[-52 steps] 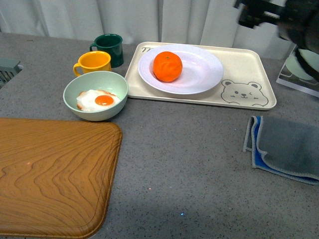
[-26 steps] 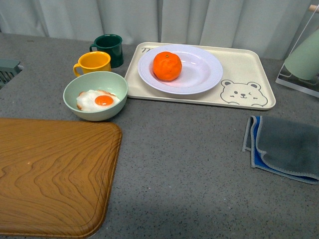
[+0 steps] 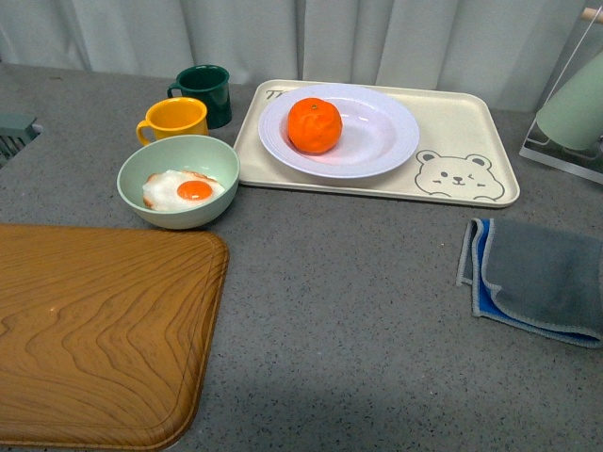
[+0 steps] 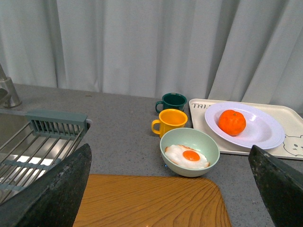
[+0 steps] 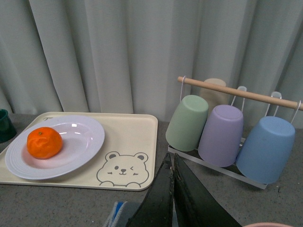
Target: Place orange and plate with both arms
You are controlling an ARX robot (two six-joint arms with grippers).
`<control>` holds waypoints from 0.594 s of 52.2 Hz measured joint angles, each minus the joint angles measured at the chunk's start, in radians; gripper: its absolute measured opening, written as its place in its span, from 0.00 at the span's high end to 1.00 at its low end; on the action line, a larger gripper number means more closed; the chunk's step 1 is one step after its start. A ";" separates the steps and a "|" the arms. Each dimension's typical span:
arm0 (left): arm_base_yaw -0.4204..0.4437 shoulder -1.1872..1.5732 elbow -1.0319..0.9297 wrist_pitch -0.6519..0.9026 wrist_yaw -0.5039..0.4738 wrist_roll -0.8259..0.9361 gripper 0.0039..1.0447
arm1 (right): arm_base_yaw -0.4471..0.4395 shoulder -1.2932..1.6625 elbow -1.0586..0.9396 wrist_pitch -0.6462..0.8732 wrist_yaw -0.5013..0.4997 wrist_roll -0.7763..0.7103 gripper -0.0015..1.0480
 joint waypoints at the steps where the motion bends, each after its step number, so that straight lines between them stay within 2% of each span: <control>1: 0.000 0.000 0.000 0.000 0.000 0.000 0.06 | 0.000 -0.024 -0.009 -0.016 0.000 0.000 0.99; 31: 0.000 0.000 0.000 0.000 0.000 0.000 0.06 | -0.001 -0.442 -0.087 -0.349 -0.003 0.000 0.99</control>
